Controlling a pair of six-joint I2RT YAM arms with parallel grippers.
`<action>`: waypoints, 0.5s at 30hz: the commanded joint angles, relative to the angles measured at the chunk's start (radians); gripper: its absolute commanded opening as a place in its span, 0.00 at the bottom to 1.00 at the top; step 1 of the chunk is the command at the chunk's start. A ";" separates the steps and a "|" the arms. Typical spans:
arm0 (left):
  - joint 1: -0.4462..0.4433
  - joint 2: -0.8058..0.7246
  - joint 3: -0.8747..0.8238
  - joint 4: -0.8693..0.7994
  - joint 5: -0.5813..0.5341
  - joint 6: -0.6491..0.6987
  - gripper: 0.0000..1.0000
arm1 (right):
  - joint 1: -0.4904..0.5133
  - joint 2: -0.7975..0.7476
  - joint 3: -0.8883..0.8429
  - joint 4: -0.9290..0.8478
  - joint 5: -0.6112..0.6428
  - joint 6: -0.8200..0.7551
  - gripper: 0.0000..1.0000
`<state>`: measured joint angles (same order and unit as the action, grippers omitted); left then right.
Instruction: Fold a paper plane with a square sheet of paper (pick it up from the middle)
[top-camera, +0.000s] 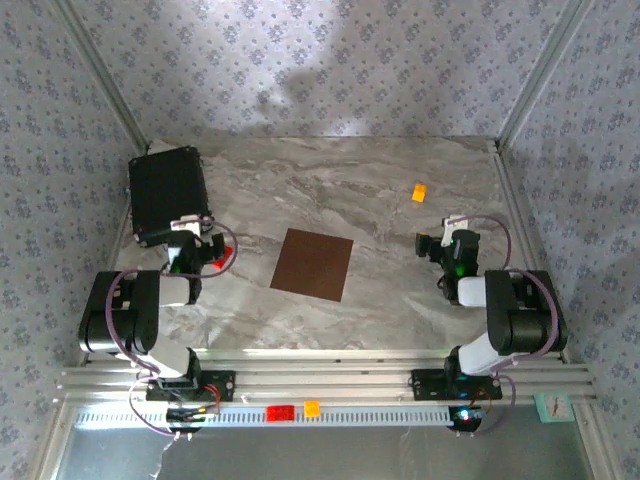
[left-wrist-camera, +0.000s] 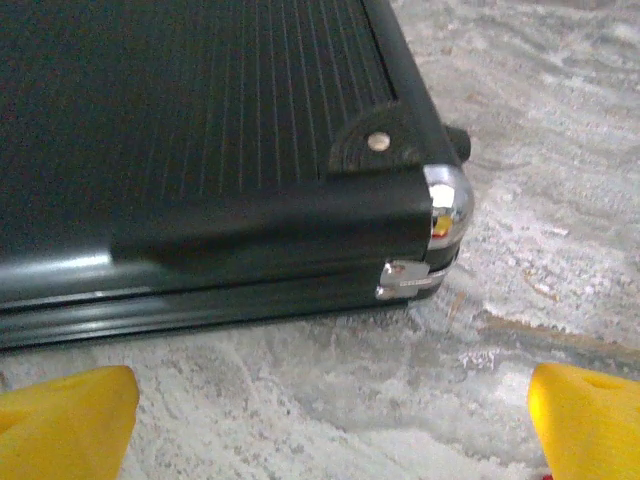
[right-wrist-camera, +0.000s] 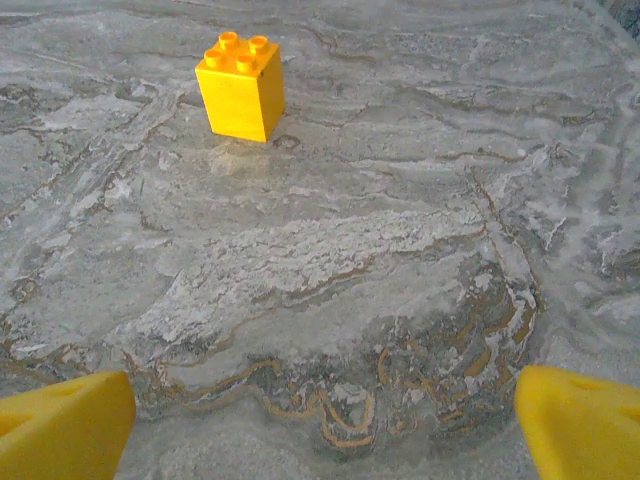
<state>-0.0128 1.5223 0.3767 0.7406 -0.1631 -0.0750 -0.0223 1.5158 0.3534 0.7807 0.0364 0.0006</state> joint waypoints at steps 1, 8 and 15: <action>0.013 0.014 0.030 0.088 0.030 0.033 1.00 | -0.009 0.018 0.031 0.065 -0.015 -0.030 0.99; 0.013 0.014 0.031 0.088 0.029 0.033 1.00 | -0.009 0.018 0.031 0.065 -0.017 -0.030 0.99; 0.013 0.015 0.032 0.086 0.030 0.033 1.00 | -0.016 0.020 0.030 0.064 -0.027 -0.025 0.99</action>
<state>-0.0063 1.5272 0.3836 0.7898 -0.1478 -0.0586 -0.0280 1.5215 0.3618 0.8196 0.0288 -0.0128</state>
